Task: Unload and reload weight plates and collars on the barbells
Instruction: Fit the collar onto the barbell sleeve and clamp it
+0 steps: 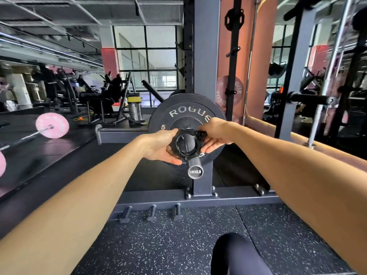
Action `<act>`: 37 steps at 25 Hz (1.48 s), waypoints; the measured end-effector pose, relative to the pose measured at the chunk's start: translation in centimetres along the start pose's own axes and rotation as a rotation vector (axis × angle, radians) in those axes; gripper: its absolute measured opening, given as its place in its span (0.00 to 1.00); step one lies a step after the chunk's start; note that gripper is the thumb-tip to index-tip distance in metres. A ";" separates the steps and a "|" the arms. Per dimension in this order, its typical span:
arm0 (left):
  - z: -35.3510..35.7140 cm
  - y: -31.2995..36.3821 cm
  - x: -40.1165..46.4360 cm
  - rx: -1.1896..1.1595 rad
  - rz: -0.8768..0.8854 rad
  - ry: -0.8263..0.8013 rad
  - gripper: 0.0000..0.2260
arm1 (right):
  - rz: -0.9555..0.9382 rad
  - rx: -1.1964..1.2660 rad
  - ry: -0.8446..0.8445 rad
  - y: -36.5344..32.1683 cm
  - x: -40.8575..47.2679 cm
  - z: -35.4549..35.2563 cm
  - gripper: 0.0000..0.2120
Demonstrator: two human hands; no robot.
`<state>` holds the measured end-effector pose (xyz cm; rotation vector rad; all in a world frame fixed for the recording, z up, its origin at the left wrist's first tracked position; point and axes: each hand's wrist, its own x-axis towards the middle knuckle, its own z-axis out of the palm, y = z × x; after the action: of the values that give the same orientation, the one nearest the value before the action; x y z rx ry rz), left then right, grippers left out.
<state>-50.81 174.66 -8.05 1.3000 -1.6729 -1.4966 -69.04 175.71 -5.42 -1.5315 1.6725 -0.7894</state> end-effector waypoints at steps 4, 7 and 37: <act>1.3 -2.0 0.8 0.005 -0.081 -0.055 0.16 | 0.107 -0.026 -0.014 2.1 -0.6 0.6 0.20; 2.2 -3.2 1.6 -0.004 -0.136 -0.086 0.15 | 0.197 -0.044 -0.042 3.8 -0.5 1.0 0.20; -0.1 -6.8 24.0 -0.125 -0.063 0.295 0.10 | 0.164 0.140 0.218 10.1 22.0 2.6 0.16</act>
<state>-57.99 153.61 -19.25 1.4370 -1.3422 -1.3445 -73.13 155.00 -17.48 -1.2307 1.8320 -0.9908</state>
